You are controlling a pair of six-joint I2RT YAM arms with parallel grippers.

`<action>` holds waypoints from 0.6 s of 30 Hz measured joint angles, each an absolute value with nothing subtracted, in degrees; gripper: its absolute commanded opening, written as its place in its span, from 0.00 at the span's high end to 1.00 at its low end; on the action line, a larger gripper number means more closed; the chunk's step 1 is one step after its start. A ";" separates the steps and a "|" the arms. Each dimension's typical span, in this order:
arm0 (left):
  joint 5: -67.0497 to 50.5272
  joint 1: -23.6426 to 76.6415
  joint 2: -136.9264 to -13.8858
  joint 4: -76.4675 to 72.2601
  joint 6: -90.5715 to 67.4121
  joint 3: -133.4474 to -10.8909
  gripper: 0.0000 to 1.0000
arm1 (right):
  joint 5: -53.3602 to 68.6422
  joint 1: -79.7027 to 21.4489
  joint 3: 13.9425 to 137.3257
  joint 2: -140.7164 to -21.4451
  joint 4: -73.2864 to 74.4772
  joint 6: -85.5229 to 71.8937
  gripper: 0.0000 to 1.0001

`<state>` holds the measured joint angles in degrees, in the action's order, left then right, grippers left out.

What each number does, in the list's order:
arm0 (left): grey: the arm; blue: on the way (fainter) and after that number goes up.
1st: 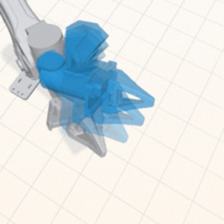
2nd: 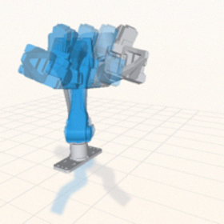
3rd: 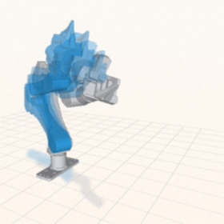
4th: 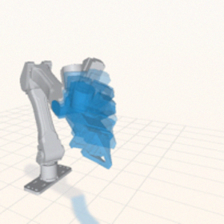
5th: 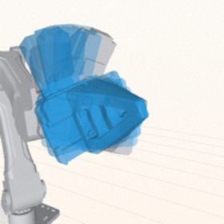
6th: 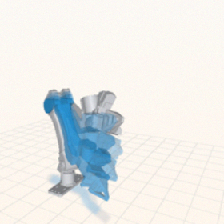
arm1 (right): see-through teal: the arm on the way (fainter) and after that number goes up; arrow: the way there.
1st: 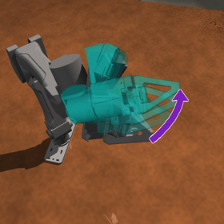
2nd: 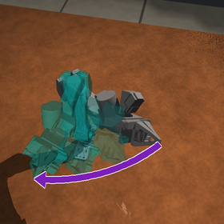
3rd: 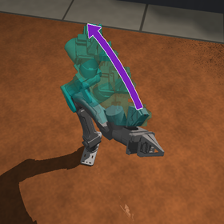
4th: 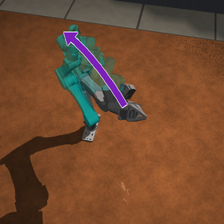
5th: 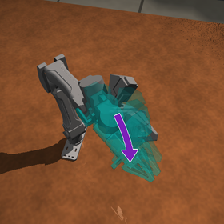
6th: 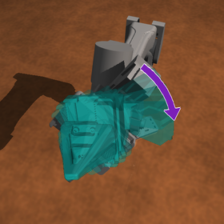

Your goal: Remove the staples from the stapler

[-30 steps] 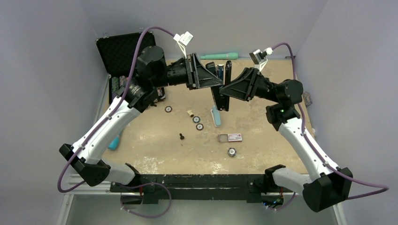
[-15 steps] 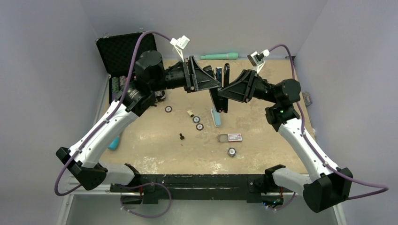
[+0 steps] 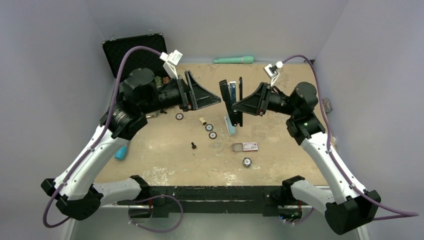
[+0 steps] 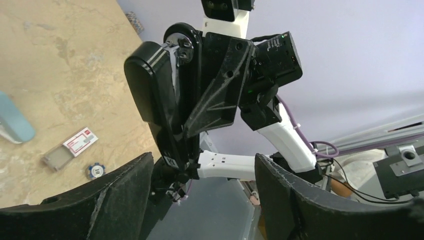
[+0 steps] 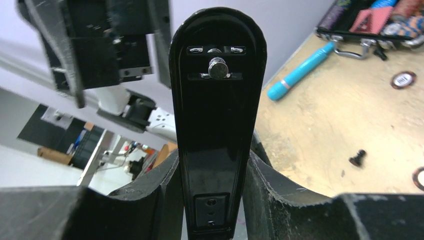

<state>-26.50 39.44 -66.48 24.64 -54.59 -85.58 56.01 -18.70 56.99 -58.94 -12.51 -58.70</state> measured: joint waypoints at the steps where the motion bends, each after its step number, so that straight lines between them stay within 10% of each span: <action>1: -25.71 39.44 -65.45 25.87 -54.15 -85.32 0.25 | 55.05 -18.70 57.10 -58.72 -9.61 -56.99 1.00; 18: -11.27 39.40 -58.67 44.12 -50.30 -79.15 0.53 | 27.64 -19.31 61.43 -59.48 35.16 -32.53 1.00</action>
